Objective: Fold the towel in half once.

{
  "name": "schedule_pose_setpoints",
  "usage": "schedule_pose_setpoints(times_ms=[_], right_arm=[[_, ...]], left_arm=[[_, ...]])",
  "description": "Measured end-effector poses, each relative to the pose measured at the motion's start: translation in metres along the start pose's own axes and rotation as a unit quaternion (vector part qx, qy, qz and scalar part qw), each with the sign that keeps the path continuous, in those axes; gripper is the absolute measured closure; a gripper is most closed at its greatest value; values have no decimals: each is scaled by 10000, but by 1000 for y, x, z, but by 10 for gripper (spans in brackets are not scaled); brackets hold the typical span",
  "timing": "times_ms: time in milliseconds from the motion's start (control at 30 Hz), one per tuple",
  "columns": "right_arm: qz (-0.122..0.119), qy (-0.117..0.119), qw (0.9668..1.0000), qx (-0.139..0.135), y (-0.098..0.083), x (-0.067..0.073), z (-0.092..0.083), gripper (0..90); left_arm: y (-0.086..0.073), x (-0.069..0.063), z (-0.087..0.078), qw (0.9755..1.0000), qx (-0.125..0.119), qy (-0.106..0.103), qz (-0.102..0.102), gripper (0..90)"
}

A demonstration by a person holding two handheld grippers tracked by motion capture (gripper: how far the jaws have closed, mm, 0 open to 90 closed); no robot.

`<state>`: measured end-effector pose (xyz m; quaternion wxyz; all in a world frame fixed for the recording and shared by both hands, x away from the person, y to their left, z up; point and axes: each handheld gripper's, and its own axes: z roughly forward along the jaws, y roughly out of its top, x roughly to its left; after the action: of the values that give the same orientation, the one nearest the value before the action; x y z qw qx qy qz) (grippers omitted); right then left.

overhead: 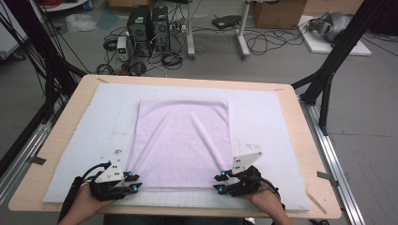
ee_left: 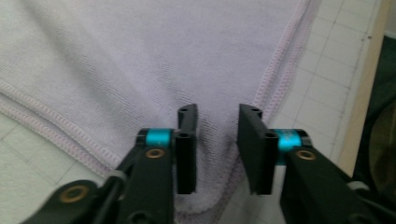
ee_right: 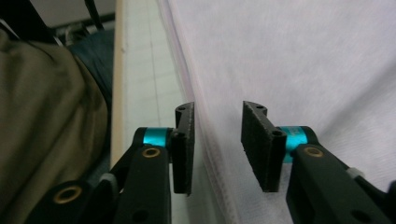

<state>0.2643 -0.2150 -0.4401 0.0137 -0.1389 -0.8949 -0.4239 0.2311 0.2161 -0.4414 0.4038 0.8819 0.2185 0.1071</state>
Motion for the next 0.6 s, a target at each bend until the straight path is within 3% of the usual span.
schedule_pose_setpoints(times_ms=[67, 133, 367, 467, 567, 600], right_arm=[[-55, -76, 9999, 127, -3, -1, 7, 742], [-107, -86, 9999, 97, -3, -1, 6, 871], [-196, -4, 9998, -41, 0, 6, 0, 878], [-146, 61, 9999, -17, 0, 6, 0, 858], [-50, 192, 9995, -231, 2, 2, -2, 756], [-28, 184, 9992, -343, 3, 1, -5, 735]], left_arm=[[0, -2, -1, 9999, 32, 63, 90, 836], [0, -2, -3, 9999, 18, 70, 92, 866], [2, -3, -20, 9996, -226, 173, 86, 876], [0, -3, -20, 9998, -171, 101, 85, 864], [0, 2, -19, 9998, -184, 100, -74, 693], [0, 7, -21, 9995, -232, 132, -157, 676]])
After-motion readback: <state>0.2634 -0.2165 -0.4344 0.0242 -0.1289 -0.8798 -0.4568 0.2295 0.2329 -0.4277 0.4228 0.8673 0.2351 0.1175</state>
